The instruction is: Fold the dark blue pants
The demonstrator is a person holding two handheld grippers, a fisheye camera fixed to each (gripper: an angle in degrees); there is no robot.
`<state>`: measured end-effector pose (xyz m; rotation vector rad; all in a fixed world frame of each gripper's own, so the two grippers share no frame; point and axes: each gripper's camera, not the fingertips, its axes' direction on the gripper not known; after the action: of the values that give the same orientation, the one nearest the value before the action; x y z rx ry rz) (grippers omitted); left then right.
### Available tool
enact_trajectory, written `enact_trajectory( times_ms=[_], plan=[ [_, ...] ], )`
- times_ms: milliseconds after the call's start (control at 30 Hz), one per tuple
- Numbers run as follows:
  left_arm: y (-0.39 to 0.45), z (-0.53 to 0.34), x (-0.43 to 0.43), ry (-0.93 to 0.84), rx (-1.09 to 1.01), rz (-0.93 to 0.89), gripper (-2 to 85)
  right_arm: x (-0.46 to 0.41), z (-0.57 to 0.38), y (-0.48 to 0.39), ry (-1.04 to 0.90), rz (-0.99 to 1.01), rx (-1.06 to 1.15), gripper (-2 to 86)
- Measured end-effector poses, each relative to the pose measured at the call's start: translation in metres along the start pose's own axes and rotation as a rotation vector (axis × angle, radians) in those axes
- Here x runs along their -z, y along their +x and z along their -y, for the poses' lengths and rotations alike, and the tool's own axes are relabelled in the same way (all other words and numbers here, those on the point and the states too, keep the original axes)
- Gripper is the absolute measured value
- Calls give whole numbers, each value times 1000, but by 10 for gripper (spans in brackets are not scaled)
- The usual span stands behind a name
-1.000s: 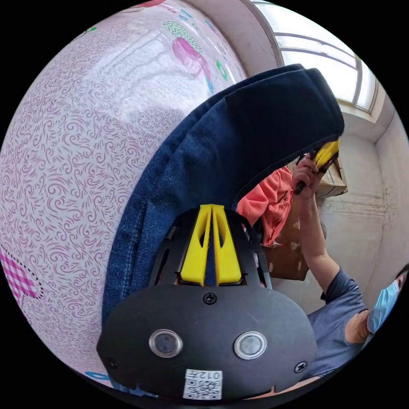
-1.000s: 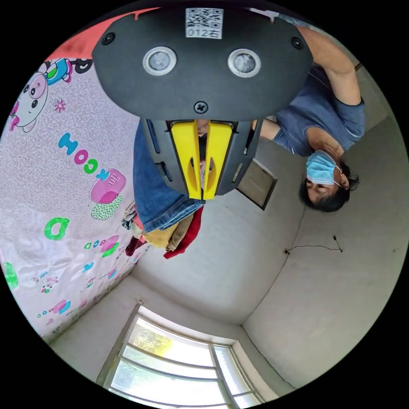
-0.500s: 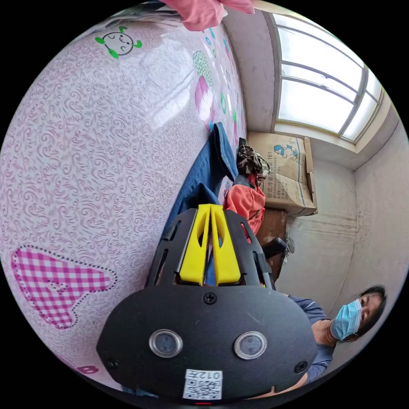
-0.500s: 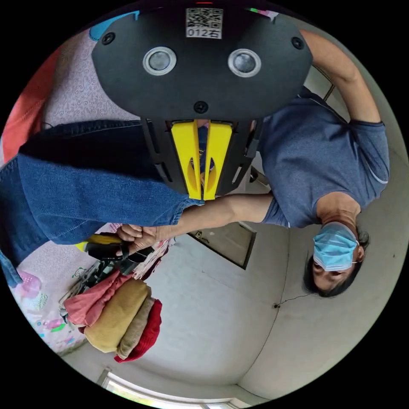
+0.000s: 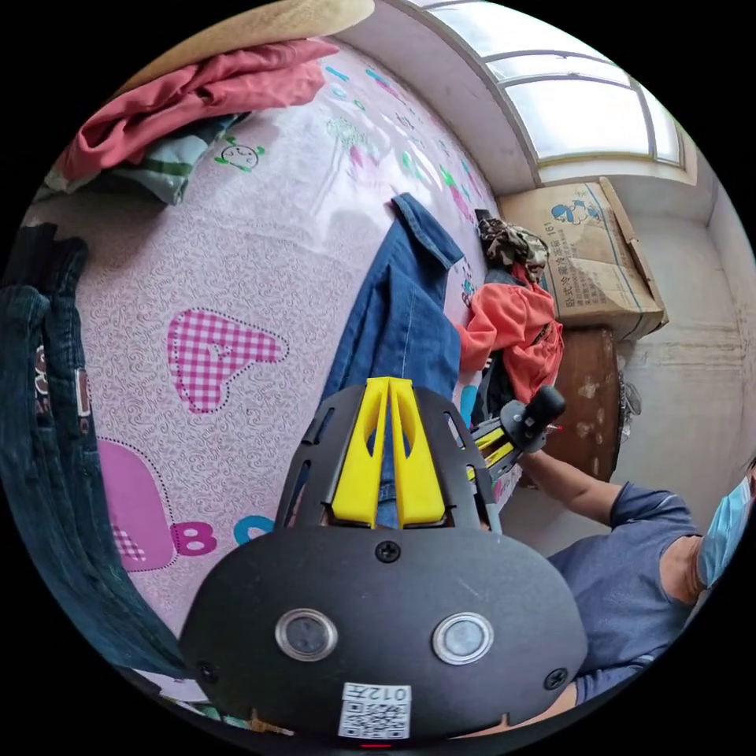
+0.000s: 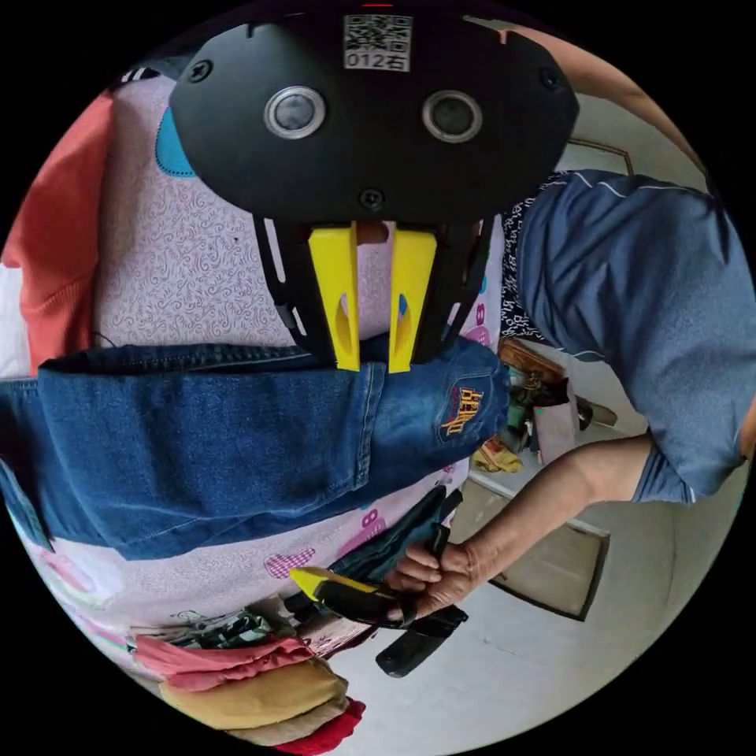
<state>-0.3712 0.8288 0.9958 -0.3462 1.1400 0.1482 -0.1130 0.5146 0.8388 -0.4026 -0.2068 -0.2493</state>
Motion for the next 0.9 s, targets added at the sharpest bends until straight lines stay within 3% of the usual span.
enact_trajectory(
  times_ms=[167,300,367,433,567,633,733,900],
  plan=[
    [42,-50,-32,32,-5,55,5,99,33,-33,197,-298,18,46],
    [83,-81,-56,93,-87,7,4,135,108,-14,180,-308,36,33],
    [87,-78,-69,66,-65,63,3,128,139,3,90,-336,16,23],
    [75,-72,-83,29,42,207,1,119,159,25,24,-505,-57,13],
    [71,-77,-77,34,107,179,1,178,157,19,171,-597,-116,16],
    [79,-85,-74,-22,111,85,2,229,139,-5,242,-789,-65,36],
    [104,-88,-50,86,39,46,4,251,126,-19,80,-1051,73,103],
    [128,-46,-42,92,-43,115,4,247,124,-14,-156,-1315,343,122]
  ],
)
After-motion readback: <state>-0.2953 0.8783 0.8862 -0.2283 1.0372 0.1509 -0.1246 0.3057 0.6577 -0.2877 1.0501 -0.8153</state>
